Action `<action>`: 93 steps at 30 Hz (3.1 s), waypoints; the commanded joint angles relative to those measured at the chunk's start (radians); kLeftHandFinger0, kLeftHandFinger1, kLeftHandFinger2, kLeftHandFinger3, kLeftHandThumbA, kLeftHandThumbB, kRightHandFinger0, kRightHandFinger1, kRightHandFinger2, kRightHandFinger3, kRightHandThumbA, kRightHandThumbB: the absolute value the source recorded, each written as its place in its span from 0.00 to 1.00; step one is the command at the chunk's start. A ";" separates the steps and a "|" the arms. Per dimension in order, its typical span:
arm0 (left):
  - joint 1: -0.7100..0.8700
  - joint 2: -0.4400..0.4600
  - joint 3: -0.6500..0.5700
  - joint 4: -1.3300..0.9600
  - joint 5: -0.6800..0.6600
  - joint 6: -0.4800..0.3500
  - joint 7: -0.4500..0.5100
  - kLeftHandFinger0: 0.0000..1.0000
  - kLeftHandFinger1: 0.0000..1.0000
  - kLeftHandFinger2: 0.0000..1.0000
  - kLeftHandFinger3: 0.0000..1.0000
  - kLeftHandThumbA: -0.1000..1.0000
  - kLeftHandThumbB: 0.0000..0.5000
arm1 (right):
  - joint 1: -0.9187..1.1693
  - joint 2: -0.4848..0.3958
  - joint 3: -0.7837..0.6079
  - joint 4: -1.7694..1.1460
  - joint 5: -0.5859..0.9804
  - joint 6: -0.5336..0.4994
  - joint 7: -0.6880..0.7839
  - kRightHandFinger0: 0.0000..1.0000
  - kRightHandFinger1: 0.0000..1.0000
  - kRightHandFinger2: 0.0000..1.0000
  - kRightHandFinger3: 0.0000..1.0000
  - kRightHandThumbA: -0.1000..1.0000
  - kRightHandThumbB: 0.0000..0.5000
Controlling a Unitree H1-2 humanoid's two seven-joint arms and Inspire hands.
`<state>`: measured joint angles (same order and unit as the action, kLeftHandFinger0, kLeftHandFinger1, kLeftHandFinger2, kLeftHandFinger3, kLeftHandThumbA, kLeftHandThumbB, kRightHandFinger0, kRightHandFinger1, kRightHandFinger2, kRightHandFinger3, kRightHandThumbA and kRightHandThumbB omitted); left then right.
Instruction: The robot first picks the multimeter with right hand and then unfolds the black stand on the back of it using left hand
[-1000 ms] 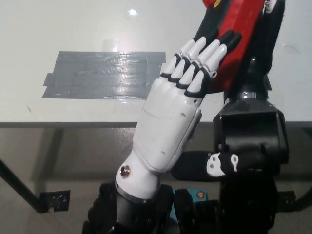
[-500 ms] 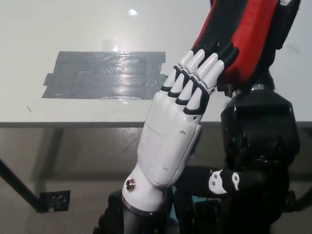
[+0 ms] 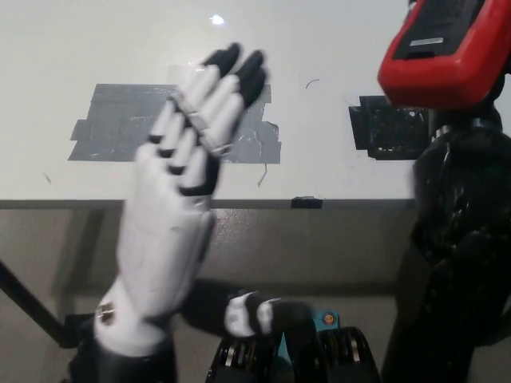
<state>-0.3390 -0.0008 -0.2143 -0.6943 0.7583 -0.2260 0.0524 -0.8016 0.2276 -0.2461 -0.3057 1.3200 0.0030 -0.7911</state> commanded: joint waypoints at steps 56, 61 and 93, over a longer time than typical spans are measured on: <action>0.338 0.039 0.042 0.076 -0.054 -0.117 0.017 1.00 1.00 1.00 1.00 1.00 0.60 | -0.443 -0.486 0.465 1.297 -1.328 -0.367 -0.016 0.02 0.14 0.49 0.60 0.14 0.36; 0.336 0.034 0.020 0.076 -0.050 -0.121 0.007 1.00 1.00 1.00 1.00 1.00 0.60 | -0.536 -0.461 0.499 1.447 -1.310 -0.389 0.007 0.00 0.07 0.45 0.52 0.09 0.32; 0.349 0.041 0.032 0.109 -0.054 -0.151 0.035 1.00 1.00 1.00 1.00 1.00 0.58 | -0.460 -0.413 0.739 1.733 -1.497 -0.292 0.195 0.00 0.01 0.40 0.33 0.04 0.47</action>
<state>0.0084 0.0516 -0.1858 -0.5852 0.6931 -0.3321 0.0616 -1.2238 -0.1716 0.5052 1.4340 -0.1160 -0.2576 -0.6216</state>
